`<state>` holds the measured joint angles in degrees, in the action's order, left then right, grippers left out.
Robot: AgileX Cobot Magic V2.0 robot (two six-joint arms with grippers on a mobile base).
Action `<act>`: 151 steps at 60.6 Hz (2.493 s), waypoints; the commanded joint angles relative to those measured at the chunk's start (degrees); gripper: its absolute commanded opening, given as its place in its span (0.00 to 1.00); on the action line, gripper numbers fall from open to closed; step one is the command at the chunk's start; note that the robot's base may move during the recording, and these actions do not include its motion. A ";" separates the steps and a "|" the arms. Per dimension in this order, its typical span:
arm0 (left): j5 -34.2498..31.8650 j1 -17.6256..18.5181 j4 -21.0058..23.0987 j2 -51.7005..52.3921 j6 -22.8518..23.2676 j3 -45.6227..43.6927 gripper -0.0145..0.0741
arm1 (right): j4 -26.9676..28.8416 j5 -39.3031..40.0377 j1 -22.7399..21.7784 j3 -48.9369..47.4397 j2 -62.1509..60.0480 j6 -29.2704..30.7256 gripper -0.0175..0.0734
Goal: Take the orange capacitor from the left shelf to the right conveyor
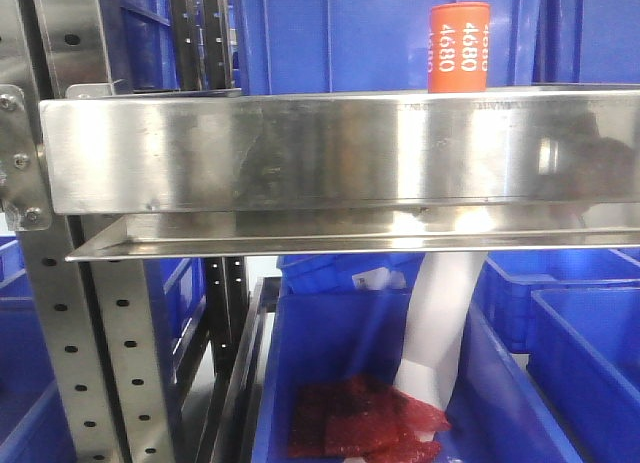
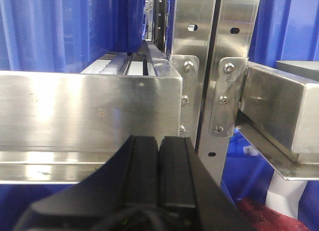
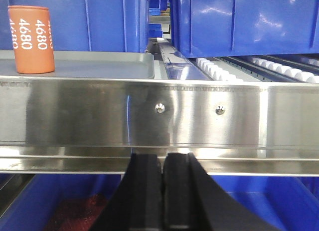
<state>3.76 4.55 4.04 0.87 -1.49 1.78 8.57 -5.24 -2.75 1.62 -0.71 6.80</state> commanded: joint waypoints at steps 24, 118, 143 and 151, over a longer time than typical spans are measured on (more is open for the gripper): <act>-5.11 0.40 0.20 0.55 0.09 -0.20 0.02 | -0.38 4.75 -0.37 -0.23 -0.71 0.10 0.25; -5.11 0.40 0.20 0.55 0.09 -0.20 0.02 | -0.47 11.92 22.44 -43.75 59.71 -2.80 0.88; -5.11 0.40 0.20 0.55 0.09 -0.20 0.02 | -0.47 25.37 23.69 -48.42 77.12 -5.95 0.88; -5.11 0.40 0.20 0.55 0.09 -0.20 0.02 | -0.47 27.69 23.45 -50.38 81.35 -5.95 0.88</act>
<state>3.76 4.55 4.04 0.87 -1.49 1.78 8.34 16.04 20.87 -45.73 80.48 1.13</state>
